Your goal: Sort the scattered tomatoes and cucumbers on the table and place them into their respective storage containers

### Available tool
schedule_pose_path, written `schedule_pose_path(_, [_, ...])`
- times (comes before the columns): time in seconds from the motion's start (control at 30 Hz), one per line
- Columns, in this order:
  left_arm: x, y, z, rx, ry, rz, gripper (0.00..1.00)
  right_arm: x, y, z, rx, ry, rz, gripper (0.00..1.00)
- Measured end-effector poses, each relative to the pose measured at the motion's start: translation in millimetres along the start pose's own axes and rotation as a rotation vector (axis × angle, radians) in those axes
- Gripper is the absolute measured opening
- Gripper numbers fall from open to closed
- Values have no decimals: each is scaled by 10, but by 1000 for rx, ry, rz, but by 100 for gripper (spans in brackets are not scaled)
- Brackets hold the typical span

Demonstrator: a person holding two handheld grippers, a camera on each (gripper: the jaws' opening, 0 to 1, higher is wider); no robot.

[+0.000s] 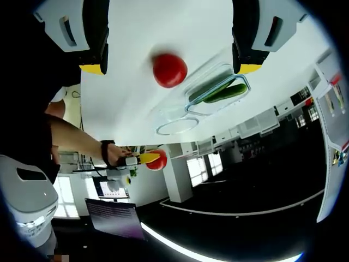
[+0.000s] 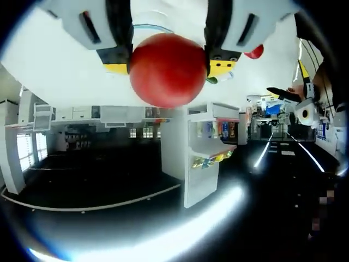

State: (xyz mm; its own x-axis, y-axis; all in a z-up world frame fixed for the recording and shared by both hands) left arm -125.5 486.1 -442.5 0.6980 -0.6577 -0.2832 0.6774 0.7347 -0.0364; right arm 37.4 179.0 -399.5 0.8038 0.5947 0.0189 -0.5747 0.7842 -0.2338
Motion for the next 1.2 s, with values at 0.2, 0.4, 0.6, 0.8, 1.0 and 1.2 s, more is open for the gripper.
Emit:
schedule_pose_path(0.2, [11, -9, 2, 2, 1, -4, 94, 269, -88, -125, -70, 85, -50, 47])
schedule_pose_path(0.4, [-1, -4, -16, -3, 1, 0, 94, 486, -183, -331, -78, 188, -113, 47])
schedule_pose_path(0.6, [-31, 4, -29, -6, -2, 3, 94, 699, -260, -543, -55, 271, -134, 47])
schedule_pose_path(0.8, [-38, 18, -38, -11, -4, 6, 94, 840, -246, -728, -128, 371, -155, 47])
schedule_pose_path(1.0, [-36, 15, -38, -10, -5, 3, 94, 950, -235, -819, -111, 381, -133, 47])
schedule_pose_path(1.2, [-38, 33, -64, -12, 1, 7, 94, 1060, -280, -953, -164, 448, -139, 47])
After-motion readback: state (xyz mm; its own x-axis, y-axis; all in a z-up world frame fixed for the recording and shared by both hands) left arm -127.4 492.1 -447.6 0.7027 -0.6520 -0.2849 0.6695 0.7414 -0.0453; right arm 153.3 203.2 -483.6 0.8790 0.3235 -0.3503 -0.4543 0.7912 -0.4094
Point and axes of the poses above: the point that each gripper's makers call its tool centre point, and the gripper's own axes: x roughly forward along the fingers, y roughly to its left, z roughly out of its top, the point moved 5 cm from there along -x, roughly backward along the fingers, and after that the axes turned 15 degrees about -x, right-handed, at the moved point
